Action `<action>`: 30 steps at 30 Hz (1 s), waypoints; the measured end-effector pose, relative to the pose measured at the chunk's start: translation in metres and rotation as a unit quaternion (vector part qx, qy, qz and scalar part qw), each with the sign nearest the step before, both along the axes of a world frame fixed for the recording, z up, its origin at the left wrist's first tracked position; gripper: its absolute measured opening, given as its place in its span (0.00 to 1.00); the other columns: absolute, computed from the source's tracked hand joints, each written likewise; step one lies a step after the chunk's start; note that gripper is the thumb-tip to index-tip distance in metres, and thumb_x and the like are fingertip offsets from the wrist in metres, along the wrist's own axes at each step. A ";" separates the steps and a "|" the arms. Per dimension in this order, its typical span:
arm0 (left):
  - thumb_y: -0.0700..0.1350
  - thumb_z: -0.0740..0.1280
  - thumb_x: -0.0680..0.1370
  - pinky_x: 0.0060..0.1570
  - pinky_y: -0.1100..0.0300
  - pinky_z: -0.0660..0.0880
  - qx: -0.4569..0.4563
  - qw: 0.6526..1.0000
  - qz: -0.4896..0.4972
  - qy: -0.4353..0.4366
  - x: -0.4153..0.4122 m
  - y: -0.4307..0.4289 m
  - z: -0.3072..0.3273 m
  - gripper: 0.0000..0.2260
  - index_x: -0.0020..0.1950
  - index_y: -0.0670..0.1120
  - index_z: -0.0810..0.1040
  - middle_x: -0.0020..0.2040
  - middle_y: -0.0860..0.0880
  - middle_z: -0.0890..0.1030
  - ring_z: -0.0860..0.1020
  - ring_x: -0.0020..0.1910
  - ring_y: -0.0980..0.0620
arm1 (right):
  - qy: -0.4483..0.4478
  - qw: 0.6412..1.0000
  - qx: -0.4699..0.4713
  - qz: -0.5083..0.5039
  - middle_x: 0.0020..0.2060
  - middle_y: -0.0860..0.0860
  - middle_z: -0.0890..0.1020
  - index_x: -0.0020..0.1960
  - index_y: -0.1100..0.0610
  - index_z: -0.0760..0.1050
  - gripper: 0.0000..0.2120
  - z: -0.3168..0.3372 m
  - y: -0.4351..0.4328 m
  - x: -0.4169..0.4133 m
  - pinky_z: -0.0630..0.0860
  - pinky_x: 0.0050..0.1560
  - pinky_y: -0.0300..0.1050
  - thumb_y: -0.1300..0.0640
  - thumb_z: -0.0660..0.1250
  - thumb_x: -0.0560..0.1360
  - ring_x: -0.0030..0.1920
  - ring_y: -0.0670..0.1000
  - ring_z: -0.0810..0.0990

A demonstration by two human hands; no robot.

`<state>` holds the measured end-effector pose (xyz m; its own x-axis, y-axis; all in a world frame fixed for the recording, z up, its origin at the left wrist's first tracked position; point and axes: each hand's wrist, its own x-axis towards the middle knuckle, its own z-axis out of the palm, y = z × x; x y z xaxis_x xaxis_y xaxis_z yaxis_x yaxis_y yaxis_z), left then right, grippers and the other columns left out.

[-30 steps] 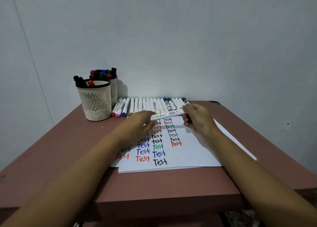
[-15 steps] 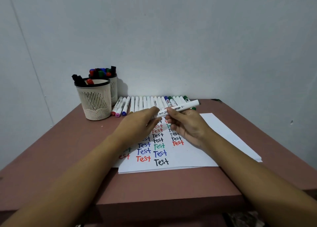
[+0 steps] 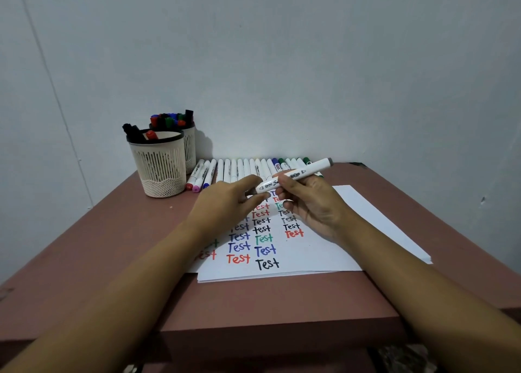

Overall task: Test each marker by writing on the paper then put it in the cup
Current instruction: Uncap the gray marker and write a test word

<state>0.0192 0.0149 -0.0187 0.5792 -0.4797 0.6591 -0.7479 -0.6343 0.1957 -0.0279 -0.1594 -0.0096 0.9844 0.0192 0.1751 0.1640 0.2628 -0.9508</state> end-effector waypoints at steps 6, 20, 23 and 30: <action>0.54 0.65 0.76 0.31 0.59 0.63 -0.042 0.986 0.018 0.160 0.004 0.001 0.004 0.16 0.57 0.47 0.67 0.30 0.50 0.71 0.69 0.30 0.54 | 0.028 0.989 0.119 -0.078 0.36 0.60 0.79 0.45 0.62 0.72 0.04 0.008 -0.002 -0.002 0.79 0.31 0.41 0.62 0.62 0.78 0.31 0.53 0.81; 0.43 0.56 0.81 0.34 0.61 0.67 -0.112 0.959 0.036 0.259 0.008 0.007 -0.002 0.13 0.65 0.46 0.70 0.42 0.52 0.73 0.71 0.37 0.55 | 0.030 0.991 -0.026 -0.126 0.27 0.54 0.73 0.32 0.56 0.68 0.16 0.011 -0.002 -0.014 0.63 0.23 0.35 0.58 0.71 0.74 0.26 0.46 0.69; 0.45 0.60 0.80 0.48 0.60 0.68 -0.107 0.957 0.038 0.267 0.010 0.008 -0.003 0.14 0.66 0.47 0.69 0.53 0.50 0.74 0.72 0.51 0.53 | 0.048 0.989 -0.063 -0.121 0.24 0.51 0.70 0.29 0.54 0.67 0.18 0.009 0.004 -0.021 0.62 0.23 0.35 0.56 0.72 0.73 0.26 0.47 0.68; 0.45 0.61 0.80 0.47 0.63 0.66 -0.061 0.959 0.049 0.272 0.009 0.008 -0.002 0.13 0.63 0.45 0.72 0.52 0.52 0.73 0.72 0.50 0.55 | 0.063 0.964 -0.153 -0.208 0.18 0.50 0.67 0.31 0.57 0.64 0.16 -0.006 0.007 -0.034 0.61 0.24 0.36 0.66 0.66 0.73 0.17 0.47 0.69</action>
<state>0.0285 0.0225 -0.0204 0.8914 -0.3442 0.2947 -0.4526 -0.6440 0.6168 -0.0617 -0.1520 -0.0155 0.9308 -0.3511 0.1019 0.0723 -0.0964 -0.9927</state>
